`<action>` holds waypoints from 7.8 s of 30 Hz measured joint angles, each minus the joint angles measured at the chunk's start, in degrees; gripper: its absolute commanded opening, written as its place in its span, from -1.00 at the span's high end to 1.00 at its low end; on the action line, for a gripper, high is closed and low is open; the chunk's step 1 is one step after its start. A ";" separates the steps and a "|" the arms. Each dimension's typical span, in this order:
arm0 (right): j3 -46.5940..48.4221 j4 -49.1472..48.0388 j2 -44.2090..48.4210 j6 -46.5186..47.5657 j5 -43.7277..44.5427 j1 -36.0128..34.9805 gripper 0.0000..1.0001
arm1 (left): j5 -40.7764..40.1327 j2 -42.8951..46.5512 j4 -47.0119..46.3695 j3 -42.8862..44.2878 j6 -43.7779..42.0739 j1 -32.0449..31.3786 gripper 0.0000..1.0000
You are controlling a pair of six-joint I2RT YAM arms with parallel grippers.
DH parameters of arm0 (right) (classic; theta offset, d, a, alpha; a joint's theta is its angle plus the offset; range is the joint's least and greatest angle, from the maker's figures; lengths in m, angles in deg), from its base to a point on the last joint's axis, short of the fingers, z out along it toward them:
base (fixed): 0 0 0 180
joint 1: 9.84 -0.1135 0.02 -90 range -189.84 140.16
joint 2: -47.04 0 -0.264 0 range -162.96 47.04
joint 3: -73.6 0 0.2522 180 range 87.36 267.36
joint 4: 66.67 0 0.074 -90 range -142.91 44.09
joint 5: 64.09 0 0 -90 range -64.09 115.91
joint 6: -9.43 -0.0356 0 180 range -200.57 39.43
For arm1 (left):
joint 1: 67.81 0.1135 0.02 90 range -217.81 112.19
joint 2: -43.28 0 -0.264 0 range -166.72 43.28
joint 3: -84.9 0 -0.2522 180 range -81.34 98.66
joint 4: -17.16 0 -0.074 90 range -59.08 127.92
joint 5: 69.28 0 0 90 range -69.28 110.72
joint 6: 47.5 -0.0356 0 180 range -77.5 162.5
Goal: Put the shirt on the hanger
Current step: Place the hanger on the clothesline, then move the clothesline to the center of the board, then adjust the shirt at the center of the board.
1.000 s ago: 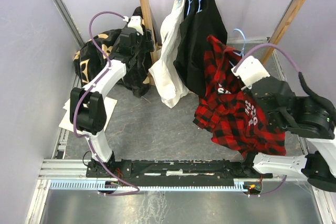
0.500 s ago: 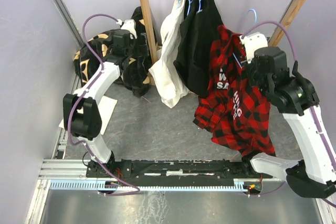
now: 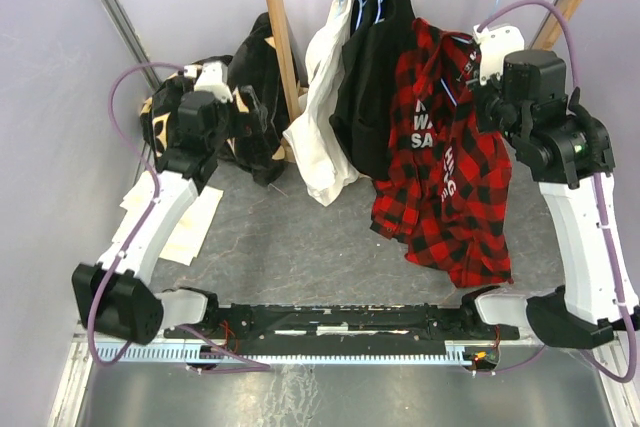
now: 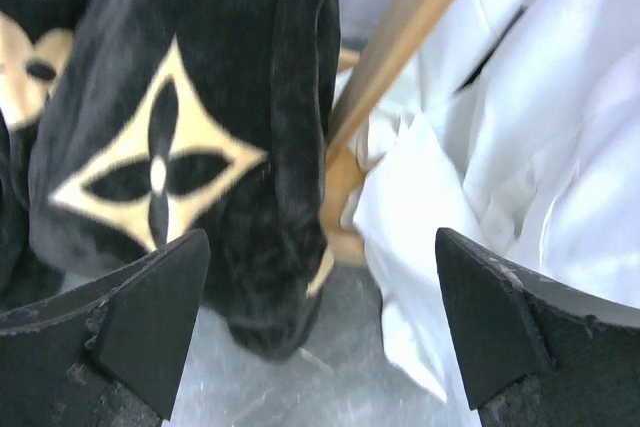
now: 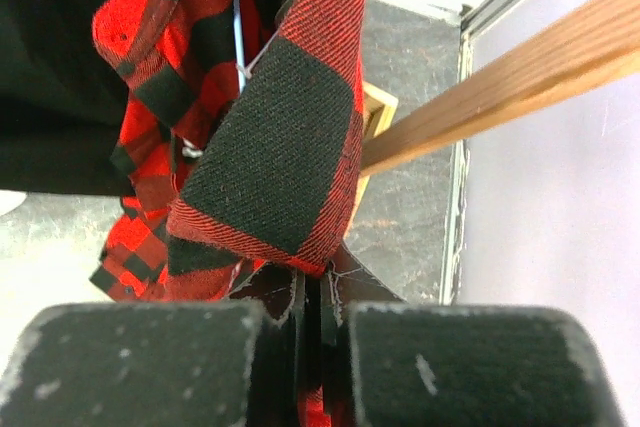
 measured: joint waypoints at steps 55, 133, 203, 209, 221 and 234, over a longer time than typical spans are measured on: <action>-23.67 -8.44 30.67 -10.69 -14.03 12.39 -0.98 | 4.94 23.30 13.79 -16.28 0.87 0.00 -0.99; -69.37 -71.47 -15.21 -55.87 -20.55 12.48 -0.93 | 3.56 30.69 22.03 -21.46 1.77 0.00 -1.00; -81.18 -52.39 31.93 -37.03 -11.61 12.35 -0.99 | 3.89 31.78 24.24 -21.53 1.77 0.00 -1.00; -83.62 -45.13 40.39 -41.29 -9.81 12.35 -0.99 | 4.35 31.54 23.78 -21.59 1.77 -0.02 -1.00; -88.78 -44.50 30.51 -49.00 -7.91 12.35 -0.99 | 5.55 31.06 23.04 -22.32 1.77 0.00 -0.99; -82.38 -72.85 -3.06 -52.89 -10.19 12.35 -0.99 | 5.60 31.06 23.04 -22.51 1.77 0.00 -0.99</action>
